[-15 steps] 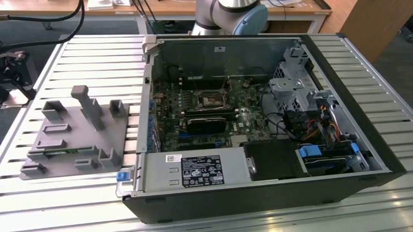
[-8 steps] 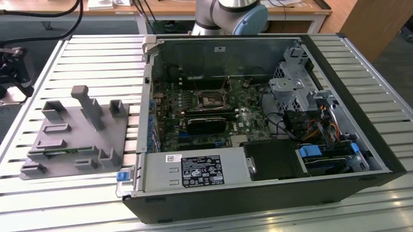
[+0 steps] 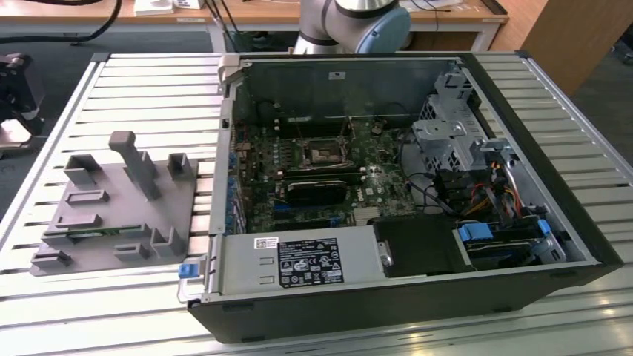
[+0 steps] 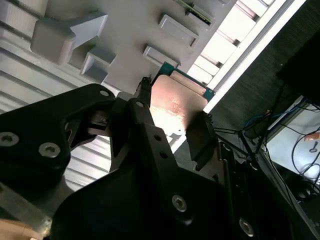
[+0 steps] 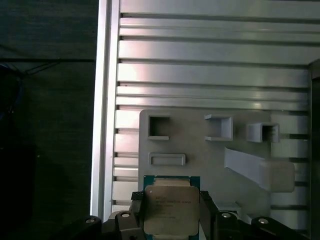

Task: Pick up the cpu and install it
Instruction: 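Pick up the cpu and move it towards the insertion slot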

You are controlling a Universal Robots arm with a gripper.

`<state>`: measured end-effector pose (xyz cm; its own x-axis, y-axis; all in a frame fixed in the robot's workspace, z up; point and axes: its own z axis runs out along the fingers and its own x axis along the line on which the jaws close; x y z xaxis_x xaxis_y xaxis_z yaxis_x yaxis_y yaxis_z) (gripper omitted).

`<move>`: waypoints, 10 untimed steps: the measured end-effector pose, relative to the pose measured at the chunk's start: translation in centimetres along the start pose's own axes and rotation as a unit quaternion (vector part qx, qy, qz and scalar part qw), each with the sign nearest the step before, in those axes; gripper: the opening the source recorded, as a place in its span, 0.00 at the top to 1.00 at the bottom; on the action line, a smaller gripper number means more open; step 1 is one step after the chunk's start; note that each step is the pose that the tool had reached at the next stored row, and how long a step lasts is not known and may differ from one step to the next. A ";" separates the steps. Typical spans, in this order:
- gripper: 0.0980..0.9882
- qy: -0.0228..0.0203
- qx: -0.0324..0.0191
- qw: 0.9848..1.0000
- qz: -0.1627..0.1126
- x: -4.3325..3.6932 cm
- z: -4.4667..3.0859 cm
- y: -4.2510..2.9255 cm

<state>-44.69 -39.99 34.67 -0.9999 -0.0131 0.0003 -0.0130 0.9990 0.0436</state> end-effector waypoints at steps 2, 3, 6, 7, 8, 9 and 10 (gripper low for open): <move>0.52 0.000 0.000 1.000 0.000 -0.01 -0.60 0.09; 0.52 0.000 0.000 1.000 0.000 -0.01 -0.90 0.13; 0.52 0.000 0.000 1.000 0.000 -0.01 -2.11 0.31; 0.52 0.000 0.000 1.000 0.000 0.00 -2.71 0.41; 0.52 0.000 0.000 1.000 0.000 0.00 -2.99 0.46; 0.52 0.000 0.000 1.000 0.000 0.00 -3.28 0.52; 0.52 0.000 0.000 1.000 0.000 0.00 -3.57 0.58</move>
<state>-44.69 -39.57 38.26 -0.9999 -0.0131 -0.0002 -0.0131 0.9990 0.0436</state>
